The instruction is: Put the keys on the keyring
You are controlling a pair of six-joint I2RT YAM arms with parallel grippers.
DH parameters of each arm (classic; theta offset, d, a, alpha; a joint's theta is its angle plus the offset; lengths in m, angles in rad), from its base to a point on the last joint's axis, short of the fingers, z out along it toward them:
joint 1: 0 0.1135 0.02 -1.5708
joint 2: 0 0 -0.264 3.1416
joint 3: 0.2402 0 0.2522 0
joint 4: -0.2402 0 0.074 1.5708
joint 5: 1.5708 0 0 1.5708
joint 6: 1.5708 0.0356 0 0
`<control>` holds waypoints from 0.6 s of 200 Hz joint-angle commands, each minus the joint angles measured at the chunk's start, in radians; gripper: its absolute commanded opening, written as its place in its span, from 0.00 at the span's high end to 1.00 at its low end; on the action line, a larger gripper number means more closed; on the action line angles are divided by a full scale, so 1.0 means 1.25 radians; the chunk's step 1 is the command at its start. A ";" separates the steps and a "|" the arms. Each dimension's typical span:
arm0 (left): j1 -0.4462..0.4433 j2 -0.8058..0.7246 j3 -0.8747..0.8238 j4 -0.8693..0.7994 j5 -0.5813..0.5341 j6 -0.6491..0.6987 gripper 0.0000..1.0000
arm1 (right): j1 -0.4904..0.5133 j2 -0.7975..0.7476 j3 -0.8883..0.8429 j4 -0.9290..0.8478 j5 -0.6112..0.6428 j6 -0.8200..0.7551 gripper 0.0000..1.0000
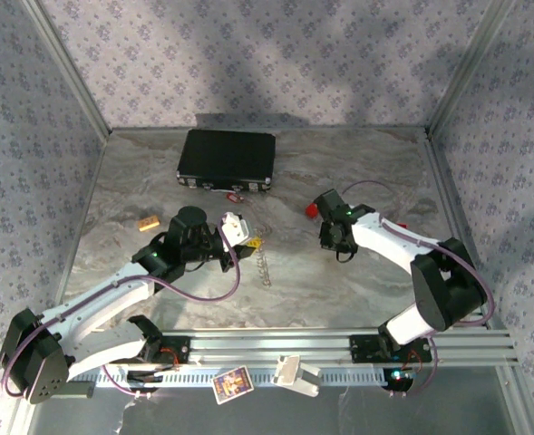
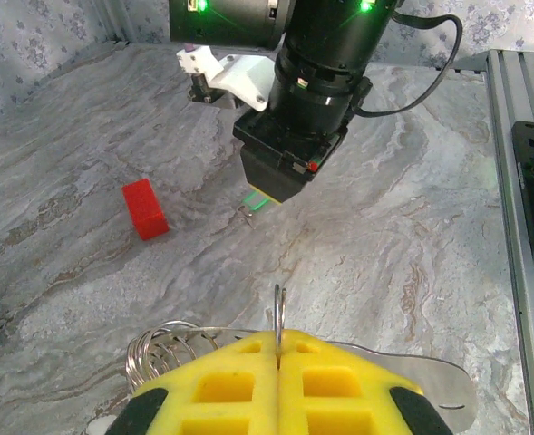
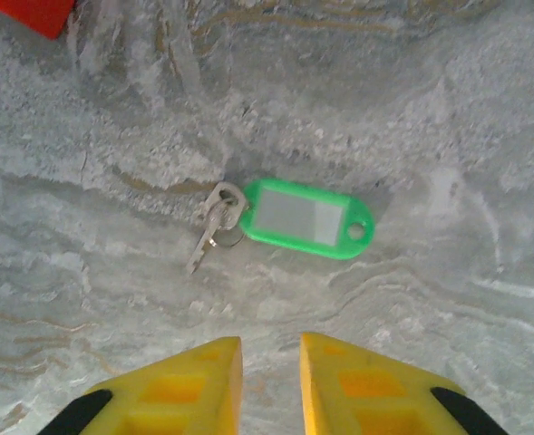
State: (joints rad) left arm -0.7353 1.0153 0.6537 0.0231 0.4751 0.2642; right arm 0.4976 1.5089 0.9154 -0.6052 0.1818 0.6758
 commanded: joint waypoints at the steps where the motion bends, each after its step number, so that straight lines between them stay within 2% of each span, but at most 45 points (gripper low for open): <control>1: -0.006 -0.012 0.003 0.023 0.026 0.007 1.00 | -0.022 0.019 0.041 -0.026 -0.021 -0.096 0.70; 70: -0.008 -0.014 0.001 0.019 0.024 0.010 1.00 | -0.016 0.148 0.148 -0.096 0.009 -0.195 0.57; 120: -0.010 -0.012 0.001 0.017 0.020 0.013 1.00 | 0.003 0.218 0.194 -0.109 0.032 -0.206 0.63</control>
State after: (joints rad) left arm -0.7422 1.0153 0.6537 0.0231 0.4786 0.2642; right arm 0.4858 1.7435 1.1183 -0.6891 0.1879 0.4435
